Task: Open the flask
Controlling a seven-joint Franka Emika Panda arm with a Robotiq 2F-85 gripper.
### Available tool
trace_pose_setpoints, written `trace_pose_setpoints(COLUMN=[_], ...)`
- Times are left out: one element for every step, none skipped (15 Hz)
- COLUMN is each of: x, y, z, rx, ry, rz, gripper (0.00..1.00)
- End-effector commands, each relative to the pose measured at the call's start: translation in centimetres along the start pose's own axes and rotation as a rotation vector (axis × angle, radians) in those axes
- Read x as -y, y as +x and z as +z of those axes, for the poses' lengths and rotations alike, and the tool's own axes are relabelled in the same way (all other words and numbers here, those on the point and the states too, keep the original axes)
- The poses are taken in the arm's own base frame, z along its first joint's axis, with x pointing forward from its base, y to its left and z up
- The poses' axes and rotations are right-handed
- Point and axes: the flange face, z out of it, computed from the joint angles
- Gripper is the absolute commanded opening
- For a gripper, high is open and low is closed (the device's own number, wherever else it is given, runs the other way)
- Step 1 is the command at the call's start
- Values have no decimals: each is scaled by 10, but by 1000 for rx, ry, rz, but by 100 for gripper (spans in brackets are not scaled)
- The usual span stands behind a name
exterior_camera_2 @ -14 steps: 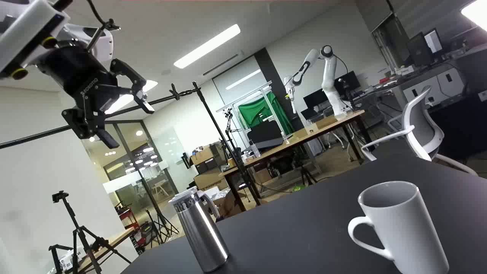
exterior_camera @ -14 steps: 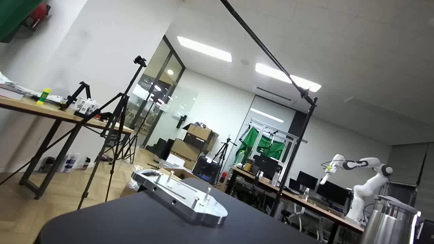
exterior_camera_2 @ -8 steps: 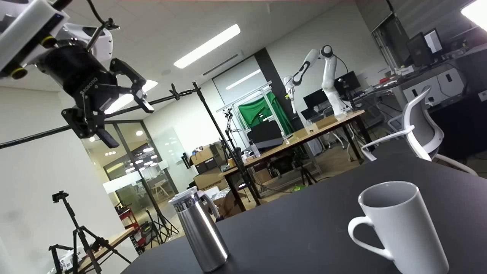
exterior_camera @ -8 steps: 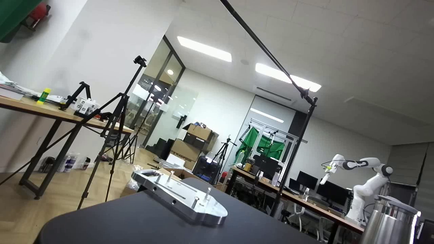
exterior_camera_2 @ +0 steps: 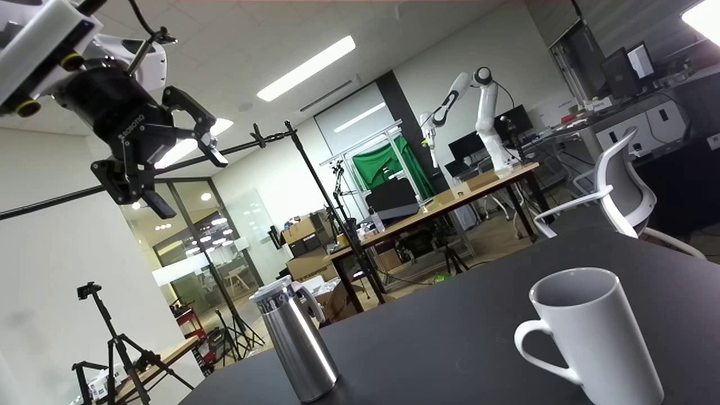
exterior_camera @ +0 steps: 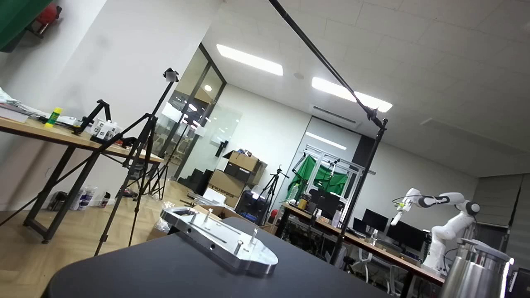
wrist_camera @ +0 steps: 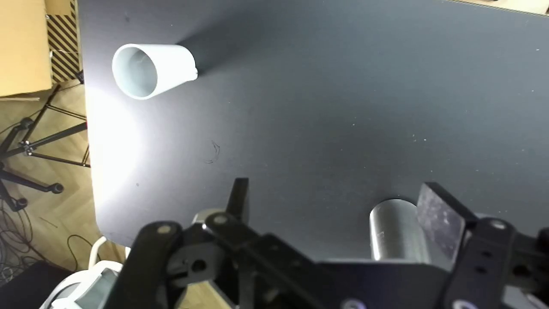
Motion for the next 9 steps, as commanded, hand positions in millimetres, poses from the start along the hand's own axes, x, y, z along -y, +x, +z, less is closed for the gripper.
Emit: trace_pose_setpoints(x=[0, 0, 0, 0, 0, 0, 0, 0, 1], y=[0, 0, 0, 0, 0, 0, 0, -2, 1], z=[0, 0, 0, 0, 0, 0, 0, -4, -9], rx=[1, 0, 0, 0, 0, 0, 0, -14, -40], ry=[0, 0, 0, 0, 0, 0, 0, 4, -10], rz=[0, 0, 0, 0, 0, 0, 0, -12, -20], gripper=[100, 100, 100, 100, 100, 100, 100, 100, 100])
